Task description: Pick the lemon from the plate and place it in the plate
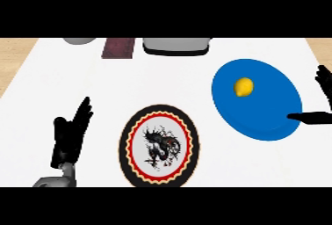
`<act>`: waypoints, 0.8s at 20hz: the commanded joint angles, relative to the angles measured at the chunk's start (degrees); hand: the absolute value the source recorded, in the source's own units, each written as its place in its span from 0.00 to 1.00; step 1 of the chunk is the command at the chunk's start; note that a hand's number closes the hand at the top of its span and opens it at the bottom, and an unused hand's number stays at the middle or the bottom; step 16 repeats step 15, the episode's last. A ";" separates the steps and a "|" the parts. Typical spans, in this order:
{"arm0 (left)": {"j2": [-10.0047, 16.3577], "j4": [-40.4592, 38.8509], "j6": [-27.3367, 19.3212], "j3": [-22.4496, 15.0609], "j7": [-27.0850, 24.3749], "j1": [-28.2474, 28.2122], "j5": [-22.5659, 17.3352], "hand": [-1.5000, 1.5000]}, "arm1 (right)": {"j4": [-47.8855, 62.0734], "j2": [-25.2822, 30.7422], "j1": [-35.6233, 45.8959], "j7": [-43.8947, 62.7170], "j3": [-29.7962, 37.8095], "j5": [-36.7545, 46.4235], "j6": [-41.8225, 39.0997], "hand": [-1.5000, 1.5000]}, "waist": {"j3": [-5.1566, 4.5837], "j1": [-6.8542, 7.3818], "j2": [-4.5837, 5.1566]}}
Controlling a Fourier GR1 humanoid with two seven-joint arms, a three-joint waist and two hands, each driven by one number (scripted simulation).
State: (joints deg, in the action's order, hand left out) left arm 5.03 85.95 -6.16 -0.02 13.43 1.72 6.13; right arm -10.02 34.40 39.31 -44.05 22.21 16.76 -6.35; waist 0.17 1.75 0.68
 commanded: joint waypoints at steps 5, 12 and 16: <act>0.02 0.49 0.38 -0.10 0.79 0.86 0.11 0.50 | 2.09 4.11 -2.39 -2.27 2.70 -2.05 0.55 0.00 | 0.11 0.43 0.30; -0.92 -1.95 -0.42 0.24 -2.02 1.16 0.47 0.50 | 2.80 2.30 -2.29 -0.92 2.85 -2.03 4.66 0.00 | 0.10 0.52 0.31; 1.32 -0.60 2.96 1.35 -2.10 -0.50 -1.83 0.50 | 2.85 5.04 -2.66 -0.38 2.69 -1.68 3.72 0.00 | 0.13 0.84 0.32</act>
